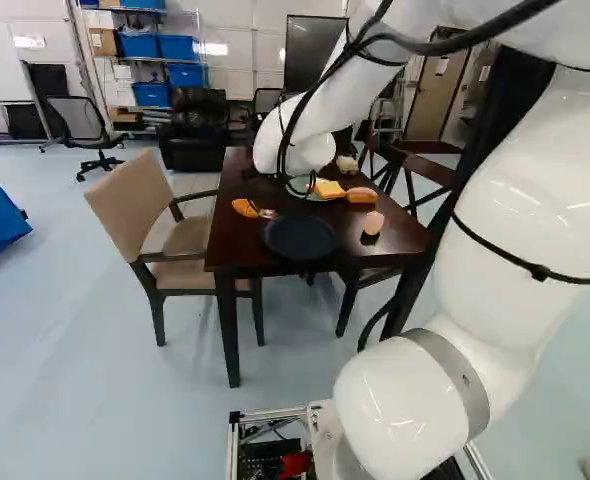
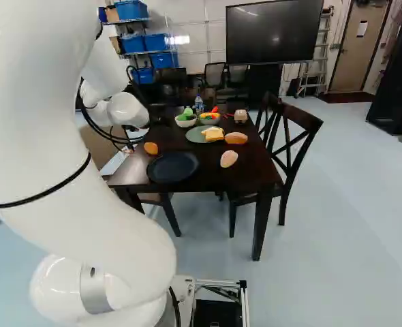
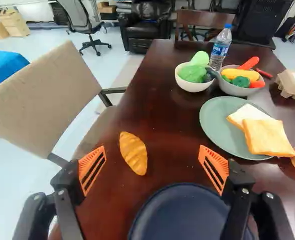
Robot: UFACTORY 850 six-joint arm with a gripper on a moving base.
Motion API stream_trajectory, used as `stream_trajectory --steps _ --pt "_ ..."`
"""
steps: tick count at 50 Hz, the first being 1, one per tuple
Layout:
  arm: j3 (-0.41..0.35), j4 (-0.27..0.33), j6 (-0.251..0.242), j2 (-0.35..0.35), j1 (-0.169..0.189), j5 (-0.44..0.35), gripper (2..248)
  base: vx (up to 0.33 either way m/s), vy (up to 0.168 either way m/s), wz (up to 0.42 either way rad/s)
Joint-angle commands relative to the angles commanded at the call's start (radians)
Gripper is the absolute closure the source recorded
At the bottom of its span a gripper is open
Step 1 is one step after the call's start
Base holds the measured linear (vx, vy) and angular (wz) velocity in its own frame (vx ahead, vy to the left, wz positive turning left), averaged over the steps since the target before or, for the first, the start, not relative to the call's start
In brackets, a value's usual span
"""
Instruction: Move the croissant to the empty plate
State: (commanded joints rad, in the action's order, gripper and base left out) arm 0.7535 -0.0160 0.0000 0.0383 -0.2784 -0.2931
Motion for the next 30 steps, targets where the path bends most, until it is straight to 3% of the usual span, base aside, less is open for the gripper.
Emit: stream_trajectory --steps 13,30 --pt "0.040 -0.045 0.000 0.009 -0.030 0.074 3 0.000 0.000 0.000" --pt "0.080 -0.069 0.000 0.034 -0.024 0.150 3 0.000 0.000 0.000"
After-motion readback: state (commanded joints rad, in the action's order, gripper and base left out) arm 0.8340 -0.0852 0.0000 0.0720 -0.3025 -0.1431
